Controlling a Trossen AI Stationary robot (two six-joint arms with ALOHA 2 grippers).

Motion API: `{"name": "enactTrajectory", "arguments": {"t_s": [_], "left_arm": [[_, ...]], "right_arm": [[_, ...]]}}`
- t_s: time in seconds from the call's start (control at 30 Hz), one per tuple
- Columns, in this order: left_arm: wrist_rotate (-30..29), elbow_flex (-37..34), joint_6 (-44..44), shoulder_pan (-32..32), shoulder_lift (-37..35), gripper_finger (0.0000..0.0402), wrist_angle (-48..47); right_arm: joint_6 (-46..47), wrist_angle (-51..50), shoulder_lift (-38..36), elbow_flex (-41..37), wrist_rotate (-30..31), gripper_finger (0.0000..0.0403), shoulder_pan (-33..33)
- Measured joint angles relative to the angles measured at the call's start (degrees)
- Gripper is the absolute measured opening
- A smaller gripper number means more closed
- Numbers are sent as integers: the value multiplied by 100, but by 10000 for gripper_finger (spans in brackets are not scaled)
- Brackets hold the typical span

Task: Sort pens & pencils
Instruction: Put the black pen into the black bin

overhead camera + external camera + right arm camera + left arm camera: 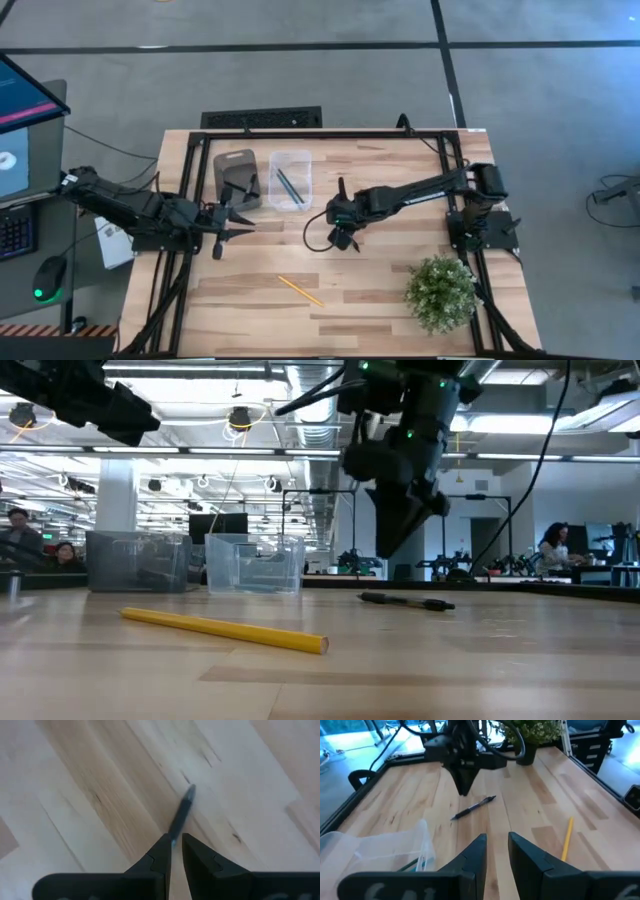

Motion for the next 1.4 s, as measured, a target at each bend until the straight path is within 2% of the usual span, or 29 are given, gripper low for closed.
{"name": "enactTrajectory", "arguments": {"t_s": [0.13,0.47,0.57,0.8,0.97,1.2,1.4], "left_arm": [[2,0,85,0,0,71,-2],[4,2,130,0,2,71,-9],[4,2,132,0,2,71,-10],[4,4,133,0,2,71,-48],[2,4,121,0,2,71,-209],[2,7,82,0,2,71,-271],[0,7,78,0,2,71,-269]], "right_arm": [[-107,298,205,-2,-2,67,-6],[434,457,301,0,-7,70,-36],[437,451,301,0,-7,88,-51],[252,454,301,0,-7,161,-47],[481,455,301,0,-7,192,0],[256,493,299,-5,-7,208,39],[675,582,299,-5,9,201,-13]]}}
